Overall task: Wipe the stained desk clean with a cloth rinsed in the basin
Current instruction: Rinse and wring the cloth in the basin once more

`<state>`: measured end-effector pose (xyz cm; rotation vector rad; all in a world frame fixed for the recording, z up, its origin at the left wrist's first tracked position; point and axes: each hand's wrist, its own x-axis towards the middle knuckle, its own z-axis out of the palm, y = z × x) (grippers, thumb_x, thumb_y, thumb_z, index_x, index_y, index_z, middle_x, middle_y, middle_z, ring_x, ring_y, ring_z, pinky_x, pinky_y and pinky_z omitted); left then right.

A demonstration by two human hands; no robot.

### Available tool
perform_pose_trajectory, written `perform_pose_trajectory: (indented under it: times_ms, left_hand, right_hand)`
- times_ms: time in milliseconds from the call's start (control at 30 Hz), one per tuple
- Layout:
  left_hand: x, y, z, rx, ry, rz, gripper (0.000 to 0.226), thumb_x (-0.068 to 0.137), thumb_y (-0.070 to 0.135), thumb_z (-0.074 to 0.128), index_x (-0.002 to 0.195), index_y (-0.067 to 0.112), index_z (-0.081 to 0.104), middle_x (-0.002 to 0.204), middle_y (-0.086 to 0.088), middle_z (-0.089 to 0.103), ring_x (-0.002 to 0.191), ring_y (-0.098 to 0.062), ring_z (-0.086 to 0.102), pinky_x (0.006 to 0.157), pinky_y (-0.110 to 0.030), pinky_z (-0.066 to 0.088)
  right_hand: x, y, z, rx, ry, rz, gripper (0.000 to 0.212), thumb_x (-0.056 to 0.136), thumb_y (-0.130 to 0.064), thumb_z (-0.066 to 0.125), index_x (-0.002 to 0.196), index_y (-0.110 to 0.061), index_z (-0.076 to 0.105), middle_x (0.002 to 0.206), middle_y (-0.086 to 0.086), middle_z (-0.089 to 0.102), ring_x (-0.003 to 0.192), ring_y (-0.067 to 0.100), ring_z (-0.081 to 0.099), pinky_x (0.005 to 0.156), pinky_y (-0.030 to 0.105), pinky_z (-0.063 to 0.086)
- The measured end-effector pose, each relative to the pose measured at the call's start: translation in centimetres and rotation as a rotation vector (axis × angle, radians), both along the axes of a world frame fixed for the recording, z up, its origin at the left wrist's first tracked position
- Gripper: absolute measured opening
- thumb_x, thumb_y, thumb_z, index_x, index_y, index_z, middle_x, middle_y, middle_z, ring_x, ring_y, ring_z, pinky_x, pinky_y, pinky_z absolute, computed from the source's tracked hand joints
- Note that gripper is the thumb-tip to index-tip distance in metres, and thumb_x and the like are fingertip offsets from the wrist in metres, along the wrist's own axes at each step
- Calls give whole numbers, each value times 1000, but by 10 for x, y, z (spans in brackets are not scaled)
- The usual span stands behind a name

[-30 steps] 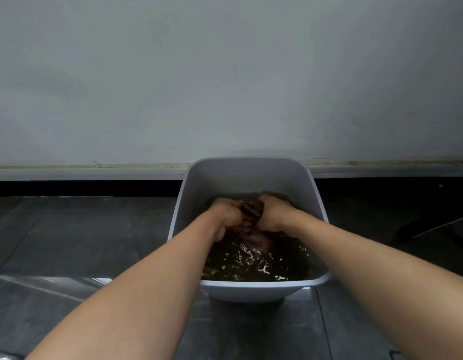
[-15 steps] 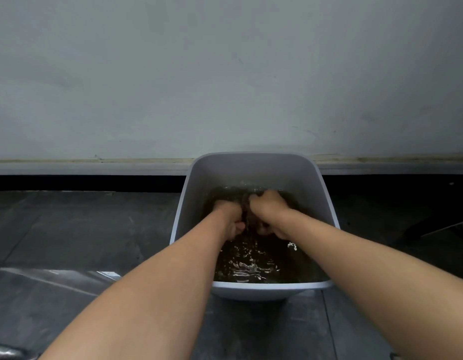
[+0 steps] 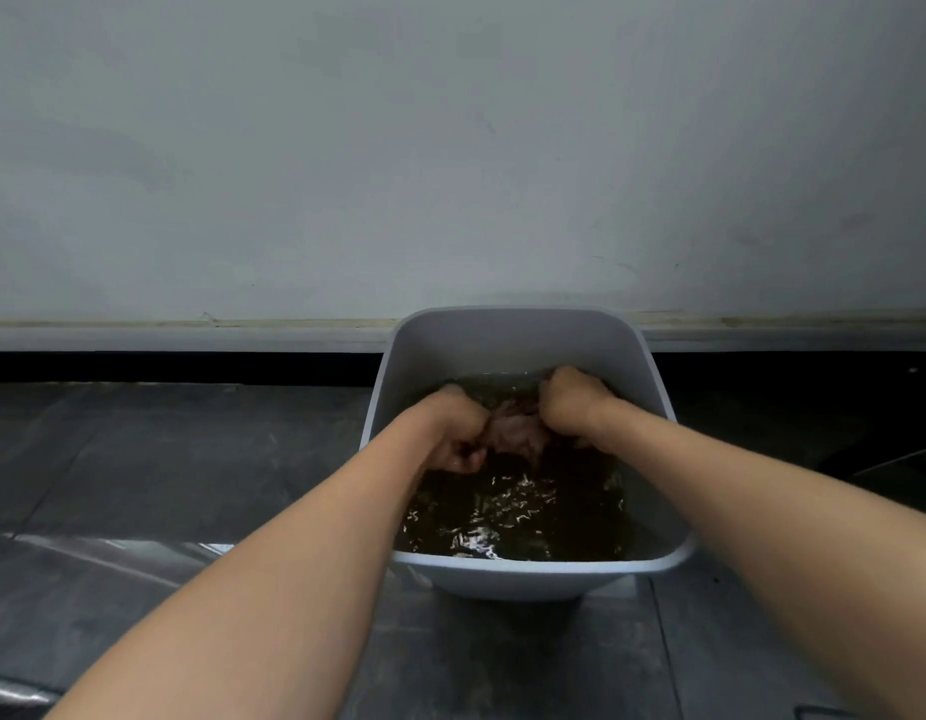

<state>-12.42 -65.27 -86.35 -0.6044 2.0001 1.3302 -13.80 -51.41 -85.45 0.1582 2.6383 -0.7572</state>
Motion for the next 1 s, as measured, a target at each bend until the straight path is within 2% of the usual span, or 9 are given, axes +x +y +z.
perform_pose_trajectory:
  times_ms: [133,233,333,400,467,633,767,867,1000]
  left_hand:
    - [-4,-3,14,-318,134,-357,42,93,42,63,124,14,58,122,-9,63,109,-30,61,76,-39,55]
    - [-2,16,18,-510,221,-621,61,80,50,72,126,13,57,127,-7,58,116,-25,56,102,-40,49]
    - [3,35,-4,-653,202,-693,109,79,51,76,156,6,13,156,-17,29,142,-37,32,114,-52,32]
    - [5,39,-16,-702,232,-708,102,85,44,72,156,4,11,153,-19,33,139,-39,36,112,-54,34]
    - [4,34,-20,-707,276,-729,68,90,27,69,145,4,35,140,-18,50,127,-35,51,103,-44,45]
    - [10,12,-21,-739,246,-780,33,90,3,60,123,4,58,122,-17,63,110,-32,62,86,-35,50]
    - [10,3,-16,-602,118,-642,29,92,12,59,121,9,57,108,-11,63,97,-28,64,83,-37,55]
    - [11,-2,-5,-189,-124,-283,12,95,7,55,107,3,53,86,-13,66,72,-24,66,62,-34,57]
    - [16,-3,14,346,-304,7,21,97,14,55,112,0,53,72,-10,59,67,-19,62,54,-28,58]
  right_hand:
    - [-3,4,-4,134,-102,169,36,98,-10,50,133,-4,48,132,19,54,122,36,54,100,40,47]
    - [-5,6,-11,171,-47,173,3,94,-14,59,94,-11,59,114,15,65,104,31,63,81,34,51]
    - [-7,6,-16,110,-58,122,19,96,-15,59,78,-12,53,92,12,64,81,29,66,64,35,55]
    - [-6,6,-16,75,-108,86,14,98,-11,57,84,-8,58,92,13,66,73,28,69,56,36,58]
    - [-5,8,-16,80,-129,65,6,96,-4,57,100,-5,61,98,16,65,73,29,68,56,37,60]
    - [4,7,-13,168,-41,121,33,95,2,53,128,-1,54,128,19,59,113,34,62,92,37,50]
    - [3,9,-6,108,7,59,8,98,-1,53,93,-7,53,96,13,60,81,27,58,76,34,51]
    - [-2,10,6,56,77,-21,29,99,-3,54,71,-7,47,69,10,51,65,25,54,64,33,47]
    - [-2,8,23,-85,124,-72,16,99,-9,57,91,3,64,76,17,64,60,29,64,53,32,54]
